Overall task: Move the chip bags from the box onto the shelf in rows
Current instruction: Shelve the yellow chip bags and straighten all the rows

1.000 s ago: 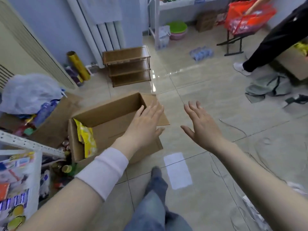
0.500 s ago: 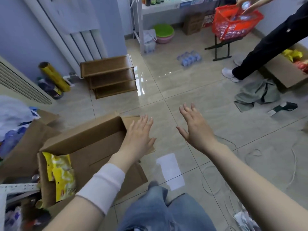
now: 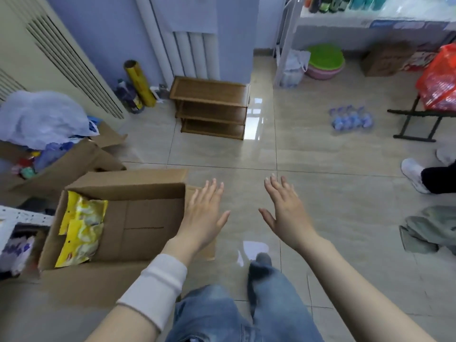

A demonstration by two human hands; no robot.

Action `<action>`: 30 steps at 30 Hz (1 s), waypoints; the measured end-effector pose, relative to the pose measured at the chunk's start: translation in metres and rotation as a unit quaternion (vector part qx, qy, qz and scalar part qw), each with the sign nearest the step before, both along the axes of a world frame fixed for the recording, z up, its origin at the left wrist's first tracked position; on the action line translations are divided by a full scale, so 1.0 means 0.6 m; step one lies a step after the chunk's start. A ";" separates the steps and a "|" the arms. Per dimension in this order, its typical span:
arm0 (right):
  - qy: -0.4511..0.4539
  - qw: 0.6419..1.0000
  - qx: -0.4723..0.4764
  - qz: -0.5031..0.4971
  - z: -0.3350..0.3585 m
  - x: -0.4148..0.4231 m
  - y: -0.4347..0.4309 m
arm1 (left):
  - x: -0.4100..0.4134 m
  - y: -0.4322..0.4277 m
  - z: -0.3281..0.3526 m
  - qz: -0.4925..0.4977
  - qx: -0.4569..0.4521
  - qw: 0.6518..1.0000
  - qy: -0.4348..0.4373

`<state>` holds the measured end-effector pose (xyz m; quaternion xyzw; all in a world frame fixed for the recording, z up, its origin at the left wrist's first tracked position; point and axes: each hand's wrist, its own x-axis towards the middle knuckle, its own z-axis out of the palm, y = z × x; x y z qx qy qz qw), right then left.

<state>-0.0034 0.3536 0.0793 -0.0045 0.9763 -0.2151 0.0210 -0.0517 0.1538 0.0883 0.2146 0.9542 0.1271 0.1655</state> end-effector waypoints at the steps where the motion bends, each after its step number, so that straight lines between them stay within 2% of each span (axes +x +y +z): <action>1: -0.004 1.000 0.002 0.017 0.004 -0.016 0.018 | -0.004 0.012 0.001 0.021 0.003 1.000 -0.008; 7: -0.021 0.985 0.039 0.165 0.024 -0.158 0.043 | -0.024 0.019 0.004 0.186 0.035 0.982 -0.006; 11: -0.043 0.969 0.025 0.241 0.006 -0.231 -0.051 | -0.021 -0.028 -0.017 0.299 0.034 0.954 -0.009; 15: -0.044 0.932 0.051 0.357 -0.013 -0.276 -0.157 | -0.019 -0.103 -0.030 0.394 0.039 0.918 0.020; 22: -0.056 0.874 0.085 0.476 -0.019 -0.345 -0.309 | -0.024 -0.232 -0.061 0.497 0.041 0.865 0.044; 28: -0.058 0.846 0.088 0.523 -0.078 -0.374 -0.431 | -0.019 -0.317 -0.114 0.551 0.028 0.834 0.033; 30: -0.055 0.841 0.058 0.535 -0.112 -0.372 -0.472 | -0.016 -0.344 -0.142 0.566 0.029 0.823 0.031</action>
